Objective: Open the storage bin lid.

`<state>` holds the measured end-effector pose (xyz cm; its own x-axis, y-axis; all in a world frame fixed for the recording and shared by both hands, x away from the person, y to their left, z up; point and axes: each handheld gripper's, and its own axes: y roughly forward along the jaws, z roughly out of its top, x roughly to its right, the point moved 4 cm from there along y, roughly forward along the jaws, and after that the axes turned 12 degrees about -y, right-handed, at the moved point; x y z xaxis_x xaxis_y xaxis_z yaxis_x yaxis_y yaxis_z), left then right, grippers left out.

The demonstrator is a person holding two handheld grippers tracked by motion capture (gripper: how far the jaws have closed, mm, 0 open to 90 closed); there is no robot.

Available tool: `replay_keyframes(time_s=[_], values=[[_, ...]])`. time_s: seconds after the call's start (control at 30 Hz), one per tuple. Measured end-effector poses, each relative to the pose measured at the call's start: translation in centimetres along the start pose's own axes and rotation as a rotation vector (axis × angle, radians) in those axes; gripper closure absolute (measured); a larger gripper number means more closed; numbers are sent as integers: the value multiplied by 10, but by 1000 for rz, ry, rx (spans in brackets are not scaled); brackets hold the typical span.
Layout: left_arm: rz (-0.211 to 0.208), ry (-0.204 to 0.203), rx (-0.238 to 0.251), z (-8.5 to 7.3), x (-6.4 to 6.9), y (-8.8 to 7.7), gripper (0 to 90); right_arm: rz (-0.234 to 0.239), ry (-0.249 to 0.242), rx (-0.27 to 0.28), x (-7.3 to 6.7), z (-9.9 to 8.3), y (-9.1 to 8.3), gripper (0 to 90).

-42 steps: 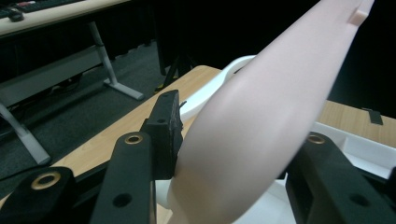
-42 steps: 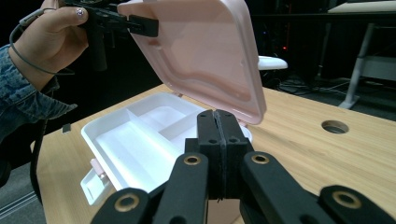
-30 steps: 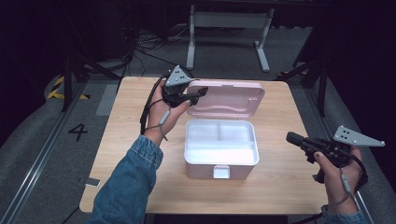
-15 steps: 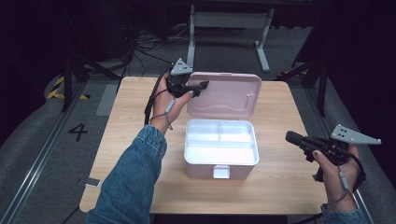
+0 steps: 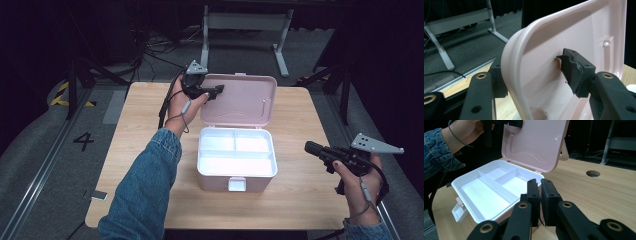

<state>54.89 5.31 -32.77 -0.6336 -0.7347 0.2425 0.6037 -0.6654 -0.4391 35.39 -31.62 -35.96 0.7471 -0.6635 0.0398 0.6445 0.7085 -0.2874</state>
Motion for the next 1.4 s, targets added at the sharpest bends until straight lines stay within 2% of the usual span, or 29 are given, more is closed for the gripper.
replay_keyframes(time_s=[0.33, 0.37, 0.53, 0.9, 1.13, 1.4], values=[[-6, -43, -22, -3, -11, 15, 405, 1, 13, -13, 3, -3, 1, 845], [-11, -58, -38, -3, -13, 17, 404, 1, 11, -14, 3, -4, 1, 844], [-9, -81, -77, -3, -18, 24, 395, -3, 10, -19, 4, -5, 2, 840], [-16, -112, -93, -9, -28, 36, 371, -4, 24, -29, 7, -9, 3, 832], [-28, -149, -95, -16, -34, 44, 357, -11, 27, -30, 9, -9, 1, 824], [-36, -158, -100, -22, -40, 51, 337, -10, 37, -41, 11, -12, 2, 817]])
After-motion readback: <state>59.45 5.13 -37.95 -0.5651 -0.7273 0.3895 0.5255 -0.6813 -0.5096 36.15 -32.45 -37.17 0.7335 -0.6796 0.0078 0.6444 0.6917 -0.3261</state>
